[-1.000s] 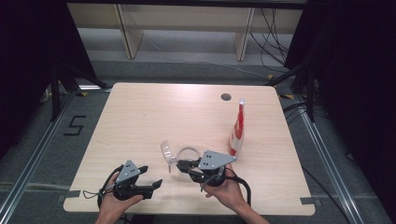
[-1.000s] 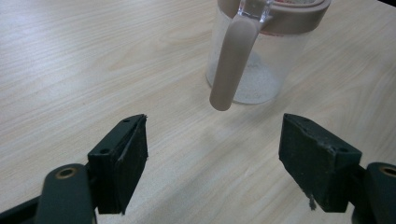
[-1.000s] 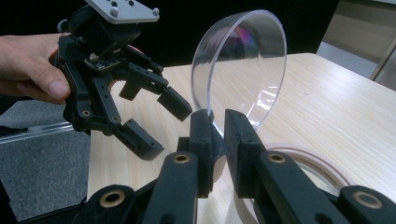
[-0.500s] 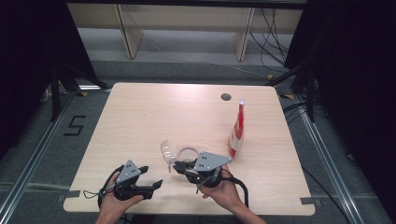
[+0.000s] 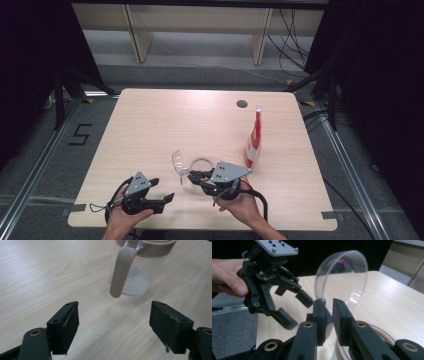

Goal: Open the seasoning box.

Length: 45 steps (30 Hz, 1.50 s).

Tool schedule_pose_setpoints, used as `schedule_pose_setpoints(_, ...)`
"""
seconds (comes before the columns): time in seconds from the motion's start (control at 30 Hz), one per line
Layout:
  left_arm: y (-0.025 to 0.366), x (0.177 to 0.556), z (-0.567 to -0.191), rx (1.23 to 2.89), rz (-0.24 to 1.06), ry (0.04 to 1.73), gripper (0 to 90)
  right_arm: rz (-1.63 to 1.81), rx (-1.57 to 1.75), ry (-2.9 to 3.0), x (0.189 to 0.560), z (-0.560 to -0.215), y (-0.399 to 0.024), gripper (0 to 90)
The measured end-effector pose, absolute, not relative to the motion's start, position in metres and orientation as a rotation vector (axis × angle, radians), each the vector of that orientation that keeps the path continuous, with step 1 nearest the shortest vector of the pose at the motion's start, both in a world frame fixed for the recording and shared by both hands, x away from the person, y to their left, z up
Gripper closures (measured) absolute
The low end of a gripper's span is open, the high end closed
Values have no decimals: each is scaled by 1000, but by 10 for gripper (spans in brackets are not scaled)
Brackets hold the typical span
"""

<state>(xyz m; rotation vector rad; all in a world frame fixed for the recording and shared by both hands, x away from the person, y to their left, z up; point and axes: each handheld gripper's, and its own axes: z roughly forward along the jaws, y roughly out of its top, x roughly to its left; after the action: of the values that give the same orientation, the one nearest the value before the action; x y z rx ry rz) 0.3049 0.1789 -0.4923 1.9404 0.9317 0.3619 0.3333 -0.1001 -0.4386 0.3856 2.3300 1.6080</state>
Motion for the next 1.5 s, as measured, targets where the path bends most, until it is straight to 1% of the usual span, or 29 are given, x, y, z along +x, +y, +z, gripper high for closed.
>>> schedule_pose_setpoints(0.3,179,306,-494,1933,348,946,220,1517,499,2273,327,-442,-146,682)
schedule_pose_setpoints(0.5,178,306,-493,1939,340,964,193,1486,645,2211,319,-450,-179,536)
schedule_pose_setpoints(0.73,177,307,-494,1933,330,959,171,1439,803,2183,310,-458,-206,434)
schedule_pose_setpoints(0.77,177,307,-494,1934,329,958,172,1441,778,2162,311,-460,-209,432)
schedule_pose_setpoints(0.93,177,307,-494,1945,329,949,171,1400,889,2131,306,-460,-220,405)
schedule_pose_setpoints(1.1,177,307,-494,1944,327,950,171,1369,967,2076,311,-463,-228,371)
schedule_pose_setpoints(1.37,177,307,-494,1941,325,953,171,1334,1006,2024,325,-468,-239,315)
schedule_pose_setpoints(1.47,177,307,-494,1928,327,961,171,1336,1036,2012,329,-469,-239,313)
schedule_pose_setpoints(1.5,177,307,-494,1927,325,963,171,1337,1034,2012,331,-470,-240,295)
